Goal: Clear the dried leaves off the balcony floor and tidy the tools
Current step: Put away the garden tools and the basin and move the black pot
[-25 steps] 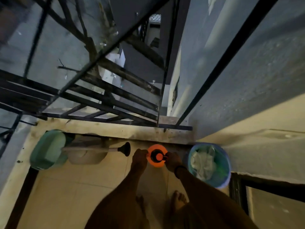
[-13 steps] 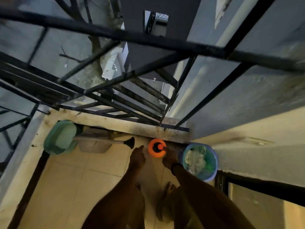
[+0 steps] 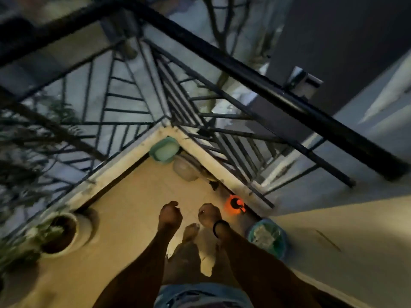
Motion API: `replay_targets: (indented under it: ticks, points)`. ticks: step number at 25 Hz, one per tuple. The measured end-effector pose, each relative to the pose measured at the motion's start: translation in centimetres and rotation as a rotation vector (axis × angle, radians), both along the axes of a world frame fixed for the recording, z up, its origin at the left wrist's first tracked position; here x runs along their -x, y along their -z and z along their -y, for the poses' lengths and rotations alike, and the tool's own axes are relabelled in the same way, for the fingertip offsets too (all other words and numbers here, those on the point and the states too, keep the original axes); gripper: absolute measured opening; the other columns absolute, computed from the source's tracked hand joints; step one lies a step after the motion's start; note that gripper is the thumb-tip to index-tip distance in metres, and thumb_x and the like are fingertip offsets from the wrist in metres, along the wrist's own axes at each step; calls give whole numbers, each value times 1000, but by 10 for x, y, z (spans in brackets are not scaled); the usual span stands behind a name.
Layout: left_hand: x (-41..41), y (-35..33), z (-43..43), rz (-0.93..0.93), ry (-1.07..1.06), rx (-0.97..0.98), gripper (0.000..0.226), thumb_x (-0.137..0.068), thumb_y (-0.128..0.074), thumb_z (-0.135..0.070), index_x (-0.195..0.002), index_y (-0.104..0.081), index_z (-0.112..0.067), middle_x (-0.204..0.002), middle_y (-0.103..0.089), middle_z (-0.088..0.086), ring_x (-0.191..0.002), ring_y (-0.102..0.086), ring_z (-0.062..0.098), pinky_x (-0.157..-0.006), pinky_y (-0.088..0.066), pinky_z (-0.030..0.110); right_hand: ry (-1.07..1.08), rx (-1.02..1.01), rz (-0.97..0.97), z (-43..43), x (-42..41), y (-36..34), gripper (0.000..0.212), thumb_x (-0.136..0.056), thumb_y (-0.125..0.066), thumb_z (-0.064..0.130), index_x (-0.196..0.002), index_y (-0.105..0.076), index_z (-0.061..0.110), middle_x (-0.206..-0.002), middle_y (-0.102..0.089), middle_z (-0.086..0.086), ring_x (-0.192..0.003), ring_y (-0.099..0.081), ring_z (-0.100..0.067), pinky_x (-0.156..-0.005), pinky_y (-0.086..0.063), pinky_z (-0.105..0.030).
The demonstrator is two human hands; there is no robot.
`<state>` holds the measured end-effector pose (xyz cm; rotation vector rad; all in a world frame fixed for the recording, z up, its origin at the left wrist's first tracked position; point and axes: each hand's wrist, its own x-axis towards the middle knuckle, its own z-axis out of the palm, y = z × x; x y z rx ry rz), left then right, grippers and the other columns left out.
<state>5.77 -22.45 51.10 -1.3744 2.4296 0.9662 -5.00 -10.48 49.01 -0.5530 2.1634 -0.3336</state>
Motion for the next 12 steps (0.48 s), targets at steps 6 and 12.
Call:
replay_targets:
  ticks: [6,12]
  points:
    - [-134,-41,-1,-34,-418,76,31,-97,-55,-12,-127,-64,-5,-126,-67,15,-117,-62,32,-95,-47,33,-393,47,4,43,-70,-64,24,-93,-51,14,-103,-70,3,-113,-68,-13,-108,-61,-32,-89,-50,-33]
    - [-300,-58,-15,-96,-892,89,31,-95,-58,-13,-125,-65,-6,-119,-70,15,-110,-65,33,-91,-48,33,-706,66,17,91,-200,-88,26,-91,-52,11,-105,-72,2,-112,-70,-13,-107,-63,-31,-92,-52,-34]
